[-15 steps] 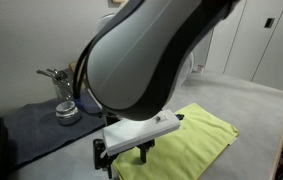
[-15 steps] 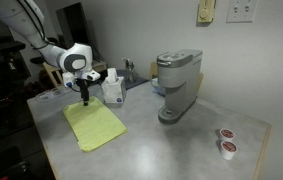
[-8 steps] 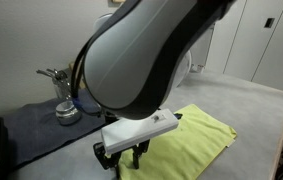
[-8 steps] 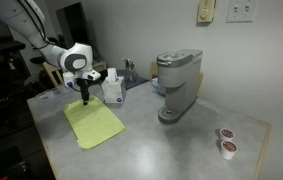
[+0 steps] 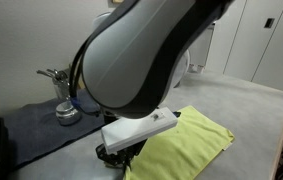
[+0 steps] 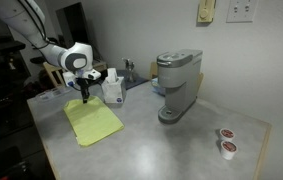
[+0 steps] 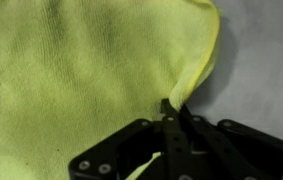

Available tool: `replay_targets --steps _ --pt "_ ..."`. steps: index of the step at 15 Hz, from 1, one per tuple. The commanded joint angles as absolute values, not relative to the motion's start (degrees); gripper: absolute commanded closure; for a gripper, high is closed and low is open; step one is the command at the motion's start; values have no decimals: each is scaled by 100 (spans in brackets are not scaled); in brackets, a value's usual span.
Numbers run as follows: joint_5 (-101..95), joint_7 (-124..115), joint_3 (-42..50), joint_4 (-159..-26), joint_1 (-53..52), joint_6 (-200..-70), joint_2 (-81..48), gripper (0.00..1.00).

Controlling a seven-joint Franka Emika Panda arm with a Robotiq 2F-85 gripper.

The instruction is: Fold the cloth on the table

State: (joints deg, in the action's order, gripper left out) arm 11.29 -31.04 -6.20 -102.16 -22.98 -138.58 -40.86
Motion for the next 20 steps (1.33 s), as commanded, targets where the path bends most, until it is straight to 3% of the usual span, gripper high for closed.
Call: replay_targets --steps 1,20 --pt "1037 -2692 -713 -10109 -2174 -13587 -4132 100" --pt "1229 -343 -1063 -10708 -1382 -12810 -2975 99"
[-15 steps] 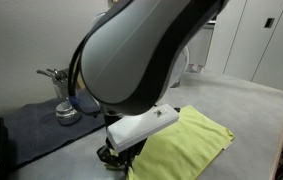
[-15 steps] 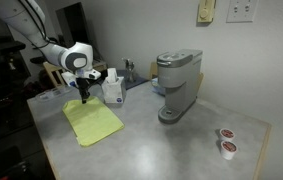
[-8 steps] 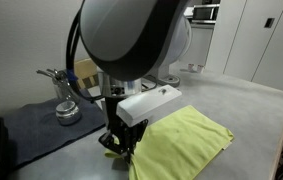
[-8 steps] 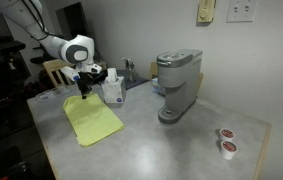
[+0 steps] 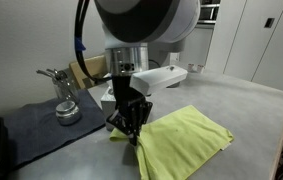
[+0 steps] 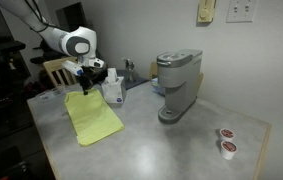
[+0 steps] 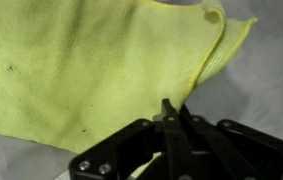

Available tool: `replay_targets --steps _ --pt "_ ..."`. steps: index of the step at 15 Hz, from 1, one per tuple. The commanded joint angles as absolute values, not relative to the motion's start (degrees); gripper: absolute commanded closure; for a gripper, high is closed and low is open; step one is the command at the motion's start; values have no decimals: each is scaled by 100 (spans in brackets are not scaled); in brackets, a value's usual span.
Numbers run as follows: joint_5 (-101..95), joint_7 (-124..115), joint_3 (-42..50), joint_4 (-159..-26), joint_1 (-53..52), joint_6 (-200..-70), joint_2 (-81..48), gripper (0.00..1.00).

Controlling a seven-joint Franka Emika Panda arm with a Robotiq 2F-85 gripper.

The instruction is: Fold the cloth on the table

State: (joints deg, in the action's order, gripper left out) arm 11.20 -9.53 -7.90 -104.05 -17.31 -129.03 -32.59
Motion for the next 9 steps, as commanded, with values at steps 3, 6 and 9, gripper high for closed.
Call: replay_targets --steps 3,6,9 --pt "1563 623 -1364 -10901 -1002 -12861 -2858 99" --pt "1910 1633 -1598 -11091 -625 -12736 -2751 99" --pt "2169 2346 -1686 -11228 -353 -12481 -2694 99"
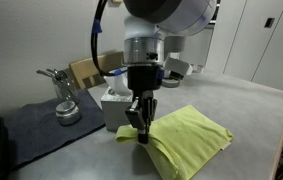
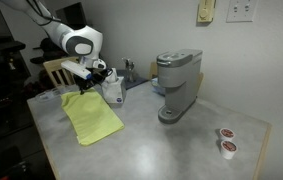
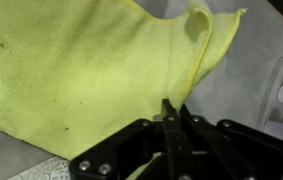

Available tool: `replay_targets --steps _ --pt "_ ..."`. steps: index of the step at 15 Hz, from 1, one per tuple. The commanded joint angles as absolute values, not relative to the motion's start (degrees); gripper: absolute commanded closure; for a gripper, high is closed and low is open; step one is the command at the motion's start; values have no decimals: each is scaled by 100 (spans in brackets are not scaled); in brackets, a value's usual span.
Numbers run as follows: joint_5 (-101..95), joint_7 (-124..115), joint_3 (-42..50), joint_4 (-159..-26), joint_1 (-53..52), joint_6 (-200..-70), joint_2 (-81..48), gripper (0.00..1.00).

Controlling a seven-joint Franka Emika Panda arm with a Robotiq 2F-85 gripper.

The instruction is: Fold the cloth on the table

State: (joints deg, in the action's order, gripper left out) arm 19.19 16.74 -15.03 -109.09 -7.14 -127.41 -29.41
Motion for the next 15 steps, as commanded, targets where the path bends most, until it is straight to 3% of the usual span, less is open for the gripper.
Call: replay_targets --steps 1,15 --pt "2204 2509 -1678 -11268 -293 -12360 -2666 99" --pt "2200 2798 -1362 -11593 -79 -11539 -2144 99"
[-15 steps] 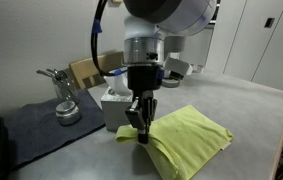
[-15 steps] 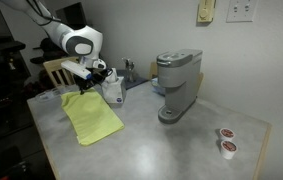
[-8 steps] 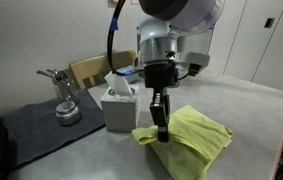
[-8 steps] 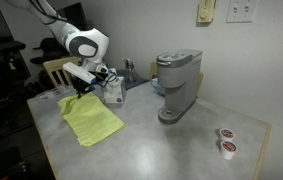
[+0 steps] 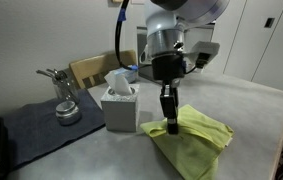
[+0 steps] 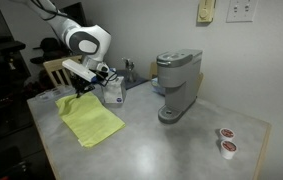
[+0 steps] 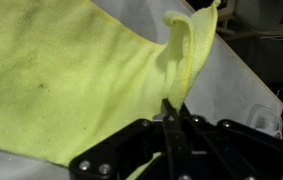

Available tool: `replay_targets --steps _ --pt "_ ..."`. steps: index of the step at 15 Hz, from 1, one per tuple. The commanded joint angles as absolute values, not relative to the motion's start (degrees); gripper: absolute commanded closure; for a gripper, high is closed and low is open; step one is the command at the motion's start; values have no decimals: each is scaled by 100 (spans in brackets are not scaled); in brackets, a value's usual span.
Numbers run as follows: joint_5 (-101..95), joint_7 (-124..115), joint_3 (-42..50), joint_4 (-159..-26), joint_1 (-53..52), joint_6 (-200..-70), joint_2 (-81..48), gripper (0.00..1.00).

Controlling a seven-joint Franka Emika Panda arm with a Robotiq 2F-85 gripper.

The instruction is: Fold the cloth on the table

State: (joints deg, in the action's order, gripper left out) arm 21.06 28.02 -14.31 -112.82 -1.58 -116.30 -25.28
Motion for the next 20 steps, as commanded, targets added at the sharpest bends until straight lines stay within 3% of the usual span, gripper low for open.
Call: replay_targets --steps 1,20 --pt "2208 2788 -1330 -11638 -73 -11540 -2069 99" --pt "2135 3572 -788 -12006 252 -11254 -1631 99"
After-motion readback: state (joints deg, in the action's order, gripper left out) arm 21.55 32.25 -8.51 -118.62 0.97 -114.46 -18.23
